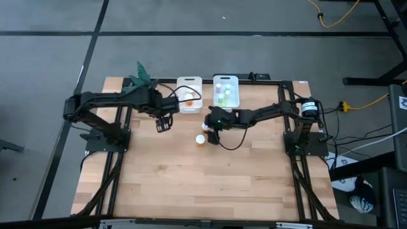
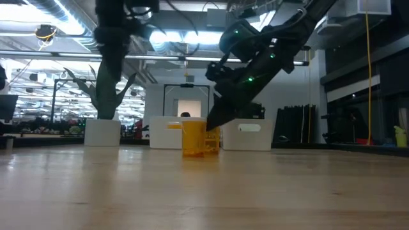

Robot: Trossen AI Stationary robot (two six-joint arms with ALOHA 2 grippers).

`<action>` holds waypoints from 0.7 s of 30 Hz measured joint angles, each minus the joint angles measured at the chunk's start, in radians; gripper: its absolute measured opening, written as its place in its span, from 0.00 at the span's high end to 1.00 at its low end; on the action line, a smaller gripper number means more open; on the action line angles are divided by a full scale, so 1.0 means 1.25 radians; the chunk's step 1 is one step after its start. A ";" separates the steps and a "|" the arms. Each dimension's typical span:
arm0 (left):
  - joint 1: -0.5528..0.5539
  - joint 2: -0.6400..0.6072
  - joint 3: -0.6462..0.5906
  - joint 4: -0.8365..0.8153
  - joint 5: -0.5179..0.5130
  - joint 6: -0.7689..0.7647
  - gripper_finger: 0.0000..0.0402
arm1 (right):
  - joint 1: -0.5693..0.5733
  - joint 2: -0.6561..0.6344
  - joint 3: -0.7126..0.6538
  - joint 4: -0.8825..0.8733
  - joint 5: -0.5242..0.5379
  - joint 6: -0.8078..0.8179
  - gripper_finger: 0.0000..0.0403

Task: Pick and place medicine bottles into bin by pill shape (circle, oval)
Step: Put the large orange pill bottle into the left white bin

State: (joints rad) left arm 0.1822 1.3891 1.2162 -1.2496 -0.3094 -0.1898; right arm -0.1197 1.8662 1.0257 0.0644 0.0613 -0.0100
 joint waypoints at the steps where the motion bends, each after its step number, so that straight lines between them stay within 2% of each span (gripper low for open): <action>1: 0.000 -0.014 -0.024 0.004 -0.004 -0.014 0.39 | 0.000 0.003 0.007 -0.001 -0.001 -0.001 0.27; 9: -0.002 -0.118 -0.215 0.116 -0.014 -0.105 0.39 | -0.008 0.006 0.022 -0.044 -0.001 0.003 0.29; 17: -0.010 -0.187 -0.314 0.235 -0.021 -0.150 0.39 | -0.008 0.005 0.021 -0.019 -0.001 0.004 0.48; 21: -0.026 -0.217 -0.344 0.303 -0.046 -0.161 0.39 | -0.008 0.006 0.050 -0.037 -0.001 0.003 0.49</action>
State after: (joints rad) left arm 0.1492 1.1182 0.7867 -0.8703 -0.3666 -0.3908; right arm -0.1291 1.8732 1.0886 0.0185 0.0601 -0.0064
